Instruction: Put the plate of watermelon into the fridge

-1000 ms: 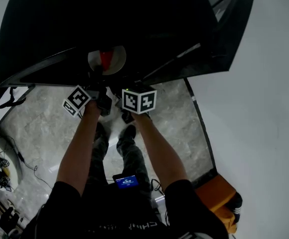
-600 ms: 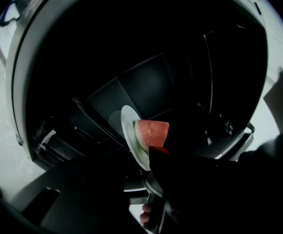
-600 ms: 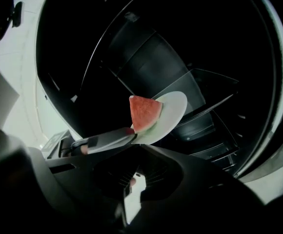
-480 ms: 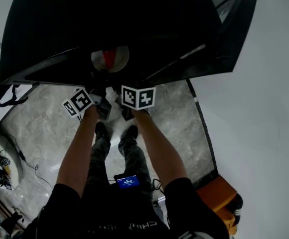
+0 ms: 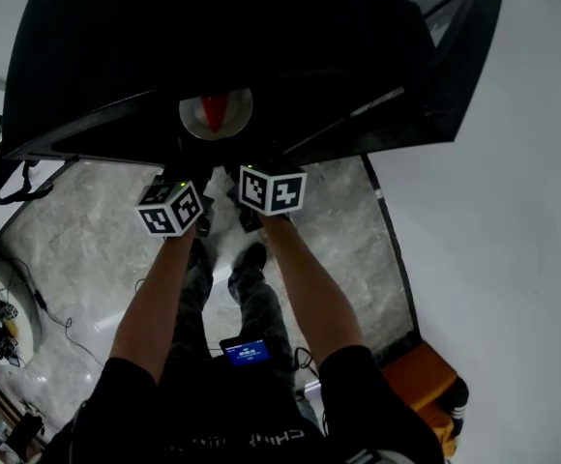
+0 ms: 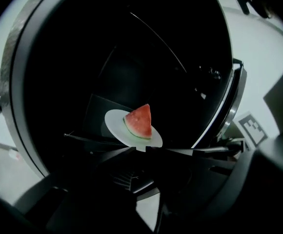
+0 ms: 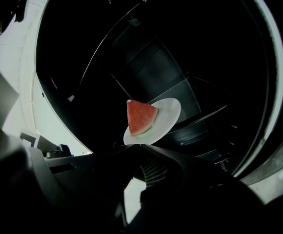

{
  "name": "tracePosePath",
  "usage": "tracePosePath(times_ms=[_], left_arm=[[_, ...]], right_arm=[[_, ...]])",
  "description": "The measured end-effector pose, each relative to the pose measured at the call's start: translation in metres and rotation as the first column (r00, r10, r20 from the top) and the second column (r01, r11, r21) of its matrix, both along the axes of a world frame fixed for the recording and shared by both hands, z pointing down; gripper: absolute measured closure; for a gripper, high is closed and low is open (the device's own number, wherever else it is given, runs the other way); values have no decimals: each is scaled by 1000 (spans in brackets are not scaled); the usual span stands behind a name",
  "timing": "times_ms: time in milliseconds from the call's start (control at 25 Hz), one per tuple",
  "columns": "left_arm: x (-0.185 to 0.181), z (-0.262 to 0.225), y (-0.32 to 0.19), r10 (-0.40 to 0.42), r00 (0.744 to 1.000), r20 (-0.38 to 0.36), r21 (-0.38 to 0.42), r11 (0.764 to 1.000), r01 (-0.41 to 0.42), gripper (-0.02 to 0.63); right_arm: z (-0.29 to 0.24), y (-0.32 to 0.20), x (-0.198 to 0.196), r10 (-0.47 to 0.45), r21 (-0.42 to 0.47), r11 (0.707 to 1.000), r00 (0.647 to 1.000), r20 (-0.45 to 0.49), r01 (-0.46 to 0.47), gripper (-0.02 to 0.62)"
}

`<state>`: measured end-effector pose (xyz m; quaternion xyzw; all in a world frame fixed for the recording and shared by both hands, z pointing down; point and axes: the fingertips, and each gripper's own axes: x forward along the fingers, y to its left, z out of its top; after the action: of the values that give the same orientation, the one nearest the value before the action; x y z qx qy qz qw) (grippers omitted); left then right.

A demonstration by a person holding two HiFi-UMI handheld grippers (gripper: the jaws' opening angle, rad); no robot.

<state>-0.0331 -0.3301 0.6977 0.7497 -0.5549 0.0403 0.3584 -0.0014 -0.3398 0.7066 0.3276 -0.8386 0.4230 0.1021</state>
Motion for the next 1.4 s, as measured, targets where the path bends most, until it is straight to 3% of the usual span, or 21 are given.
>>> tracePosePath(times_ms=[200,480,1400], left_arm=[[0,0,-10,17,994,110,-15,1000,-15,569],[-4,2,-28,18,987,157,-54,999,-9,575],[-15,3,-67,42,975,217,-92,996,-22,591]], right_arm=[[0,-5,-1,-12,17,1000,1000,-27,12,580],[-3,-24,-10,-23,36,999,998,-66,26,580],[-7,-64,-25,-20,86,996,992,-124,31,580]])
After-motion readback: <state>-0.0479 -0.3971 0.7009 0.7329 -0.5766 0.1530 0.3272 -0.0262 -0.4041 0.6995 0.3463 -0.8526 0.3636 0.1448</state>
